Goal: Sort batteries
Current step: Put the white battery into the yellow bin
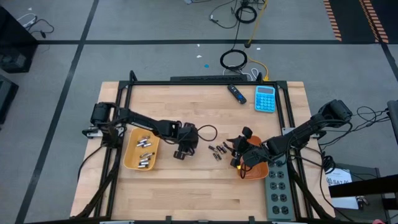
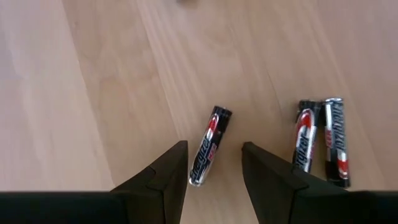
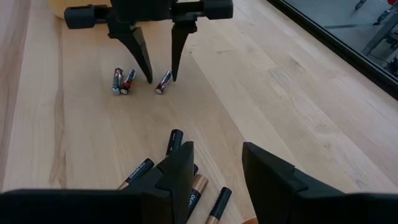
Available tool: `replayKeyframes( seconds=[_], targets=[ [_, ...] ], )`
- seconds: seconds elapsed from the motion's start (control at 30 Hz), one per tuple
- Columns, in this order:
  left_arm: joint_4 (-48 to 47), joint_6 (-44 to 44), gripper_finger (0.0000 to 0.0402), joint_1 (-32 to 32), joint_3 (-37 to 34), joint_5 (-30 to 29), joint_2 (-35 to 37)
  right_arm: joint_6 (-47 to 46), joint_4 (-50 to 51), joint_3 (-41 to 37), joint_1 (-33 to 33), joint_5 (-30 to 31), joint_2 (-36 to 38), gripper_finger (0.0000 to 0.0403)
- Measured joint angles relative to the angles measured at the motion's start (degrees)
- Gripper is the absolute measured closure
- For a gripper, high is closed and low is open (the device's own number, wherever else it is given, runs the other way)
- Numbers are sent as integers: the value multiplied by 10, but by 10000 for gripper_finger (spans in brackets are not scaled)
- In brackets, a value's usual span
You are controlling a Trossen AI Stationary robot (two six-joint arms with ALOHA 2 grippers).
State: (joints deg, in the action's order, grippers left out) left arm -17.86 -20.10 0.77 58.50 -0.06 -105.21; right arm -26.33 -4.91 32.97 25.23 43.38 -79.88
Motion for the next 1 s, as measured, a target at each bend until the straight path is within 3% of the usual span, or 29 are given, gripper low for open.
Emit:
replayKeyframes(
  seconds=[0.33,0.57,0.73,1.0],
  targets=[
    [1,-1,276,-31,0,120,-2,0,0,0,0,0,0,273],
    [-15,-33,379,-17,4,93,-14,2,1,0,0,0,0,273],
    [-27,-53,380,4,14,32,-17,2,3,0,0,0,0,273],
    [-106,-42,381,12,70,27,-9,1,4,0,0,0,0,273]
  ],
)
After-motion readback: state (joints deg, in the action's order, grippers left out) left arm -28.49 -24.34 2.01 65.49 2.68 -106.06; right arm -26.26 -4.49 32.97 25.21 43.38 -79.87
